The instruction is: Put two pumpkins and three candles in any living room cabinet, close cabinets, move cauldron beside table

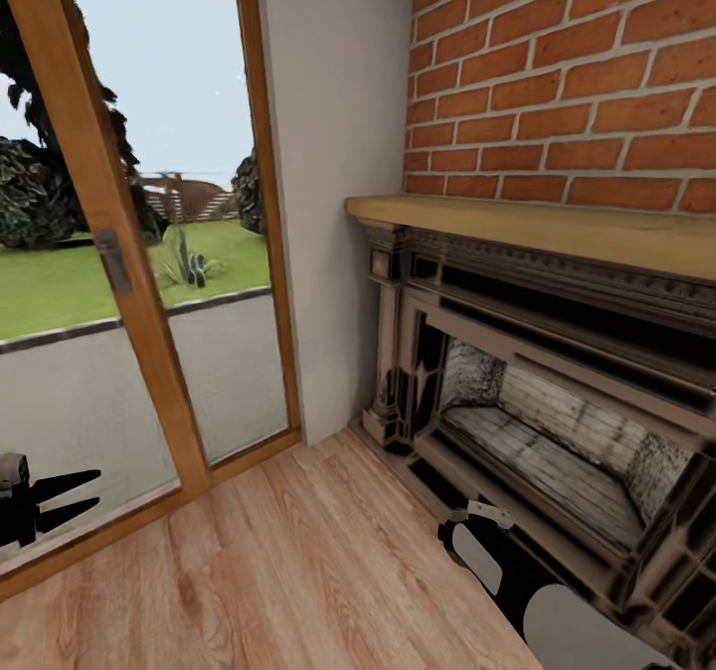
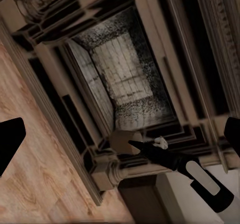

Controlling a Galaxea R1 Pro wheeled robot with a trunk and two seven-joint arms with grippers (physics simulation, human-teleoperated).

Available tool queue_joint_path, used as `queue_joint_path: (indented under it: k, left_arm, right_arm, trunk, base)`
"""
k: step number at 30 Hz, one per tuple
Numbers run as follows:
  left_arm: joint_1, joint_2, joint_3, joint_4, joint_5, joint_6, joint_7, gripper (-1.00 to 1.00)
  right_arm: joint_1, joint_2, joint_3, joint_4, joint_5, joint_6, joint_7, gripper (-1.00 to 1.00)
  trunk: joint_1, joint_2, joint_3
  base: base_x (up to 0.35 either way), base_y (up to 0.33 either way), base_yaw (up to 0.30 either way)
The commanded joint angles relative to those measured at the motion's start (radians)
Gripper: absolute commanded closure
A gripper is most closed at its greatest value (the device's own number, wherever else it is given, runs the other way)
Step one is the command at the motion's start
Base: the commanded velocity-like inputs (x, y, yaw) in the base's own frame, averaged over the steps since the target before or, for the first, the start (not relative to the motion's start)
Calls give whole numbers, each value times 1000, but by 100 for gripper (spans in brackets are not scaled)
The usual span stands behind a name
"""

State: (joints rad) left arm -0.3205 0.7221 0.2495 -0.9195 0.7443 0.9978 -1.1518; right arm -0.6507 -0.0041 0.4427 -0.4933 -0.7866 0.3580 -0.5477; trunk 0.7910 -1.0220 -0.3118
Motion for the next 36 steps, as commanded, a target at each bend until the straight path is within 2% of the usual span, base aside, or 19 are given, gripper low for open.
queue_joint_path:
  k: [1,36]
  left_arm:
    - [0,0,1,0,1,5,-2,-100]
    - [0,0,-4,0,1,5,-2,-100]
  right_arm:
    - [-1,0,5,-1,0,6,-6,100]
    - [-1,0,5,-1,-2,6,-6,100]
  trunk:
    - [0,-1,-1]
    - [0,-1,17]
  base:
    - [0,0,-272]
    - [-18,0,-272]
